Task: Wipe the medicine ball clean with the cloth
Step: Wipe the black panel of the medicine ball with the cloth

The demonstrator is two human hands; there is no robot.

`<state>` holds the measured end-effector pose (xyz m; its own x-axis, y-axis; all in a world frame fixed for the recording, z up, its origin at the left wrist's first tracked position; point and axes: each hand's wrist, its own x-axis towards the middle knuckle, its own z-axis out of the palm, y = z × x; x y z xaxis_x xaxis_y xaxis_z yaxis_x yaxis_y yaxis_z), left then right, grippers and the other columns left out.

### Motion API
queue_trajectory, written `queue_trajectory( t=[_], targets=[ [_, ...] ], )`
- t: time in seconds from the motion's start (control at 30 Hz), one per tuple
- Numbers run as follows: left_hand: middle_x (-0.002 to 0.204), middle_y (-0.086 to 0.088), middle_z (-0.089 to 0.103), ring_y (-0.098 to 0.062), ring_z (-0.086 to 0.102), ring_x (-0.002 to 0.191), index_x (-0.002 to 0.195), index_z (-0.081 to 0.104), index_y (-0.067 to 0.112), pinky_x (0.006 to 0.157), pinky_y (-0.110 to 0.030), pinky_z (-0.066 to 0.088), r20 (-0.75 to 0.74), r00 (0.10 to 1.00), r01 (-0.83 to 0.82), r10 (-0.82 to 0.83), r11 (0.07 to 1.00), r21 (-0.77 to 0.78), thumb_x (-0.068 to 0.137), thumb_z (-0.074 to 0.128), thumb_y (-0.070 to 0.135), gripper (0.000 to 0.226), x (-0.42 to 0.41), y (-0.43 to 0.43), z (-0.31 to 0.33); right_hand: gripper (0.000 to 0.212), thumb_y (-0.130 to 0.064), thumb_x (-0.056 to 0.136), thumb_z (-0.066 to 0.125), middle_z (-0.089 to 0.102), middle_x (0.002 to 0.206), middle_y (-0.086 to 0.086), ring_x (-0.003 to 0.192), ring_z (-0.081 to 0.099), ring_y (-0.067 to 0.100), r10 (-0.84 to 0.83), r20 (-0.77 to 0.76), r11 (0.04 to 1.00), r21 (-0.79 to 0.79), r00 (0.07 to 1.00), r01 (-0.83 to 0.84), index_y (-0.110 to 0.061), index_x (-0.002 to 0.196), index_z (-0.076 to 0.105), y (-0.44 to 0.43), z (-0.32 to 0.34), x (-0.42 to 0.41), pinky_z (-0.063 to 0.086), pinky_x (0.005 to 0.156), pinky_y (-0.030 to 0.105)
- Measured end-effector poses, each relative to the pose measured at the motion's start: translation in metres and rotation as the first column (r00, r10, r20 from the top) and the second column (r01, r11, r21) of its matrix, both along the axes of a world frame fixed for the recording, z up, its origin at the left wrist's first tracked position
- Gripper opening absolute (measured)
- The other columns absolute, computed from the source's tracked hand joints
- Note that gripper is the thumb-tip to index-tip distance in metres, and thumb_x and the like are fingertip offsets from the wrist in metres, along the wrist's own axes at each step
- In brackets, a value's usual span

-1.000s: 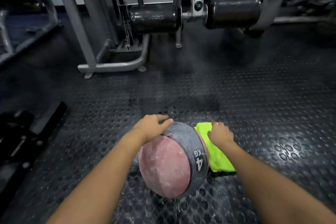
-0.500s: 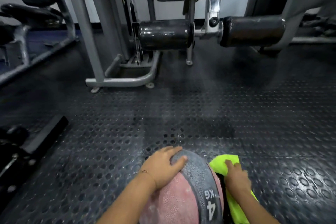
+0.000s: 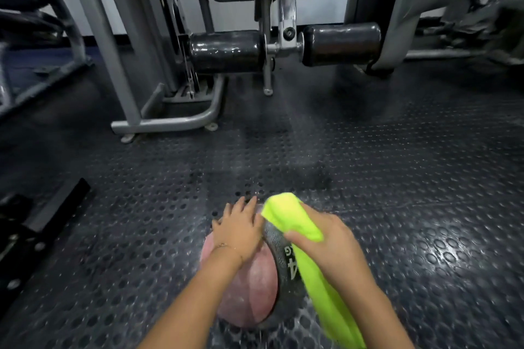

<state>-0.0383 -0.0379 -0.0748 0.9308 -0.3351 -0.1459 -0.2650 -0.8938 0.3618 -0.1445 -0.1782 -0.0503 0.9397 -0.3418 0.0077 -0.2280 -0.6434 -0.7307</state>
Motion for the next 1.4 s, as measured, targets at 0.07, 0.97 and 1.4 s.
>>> queue_trajectory(
  t=[0.07,0.97,1.4],
  targets=[
    [0.150,-0.002,0.034,-0.022,0.026,0.140,0.140,0.038,0.021,0.114,-0.045,0.022,0.051,0.997,-0.066,0.064,0.997,0.034,0.098,0.027,0.029,0.044,-0.008,-0.003,-0.008,0.059,-0.060,0.081,0.052,0.047,0.122,0.000,0.114,0.049,0.023,0.032,-0.093,0.993,-0.107,0.995,-0.042,-0.049,0.135,0.033,0.014,-0.004,0.022,0.041,0.094,0.035],
    [0.144,-0.001,0.044,-0.022,0.041,0.131,0.136,0.046,0.021,0.110,-0.040,0.032,-0.055,0.981,-0.192,0.184,0.961,-0.201,0.099,0.024,0.026,0.044,0.005,0.018,-0.011,0.030,-0.041,0.083,0.062,0.056,0.108,0.001,0.104,0.054,0.024,-0.001,-0.096,0.987,-0.158,0.995,-0.014,-0.025,0.107,0.062,0.019,-0.016,0.024,0.040,0.079,0.033],
    [0.143,0.005,0.045,-0.015,0.041,0.130,0.135,0.048,0.026,0.108,-0.031,0.032,-0.031,0.999,-0.038,0.032,0.977,-0.211,0.101,0.023,0.027,0.043,0.007,0.021,-0.005,0.030,-0.042,0.085,0.057,0.054,0.109,0.000,0.103,0.053,0.025,-0.073,-0.065,0.963,-0.264,0.995,0.054,-0.023,0.107,0.062,0.021,-0.024,0.020,0.040,0.078,0.034]
  ],
)
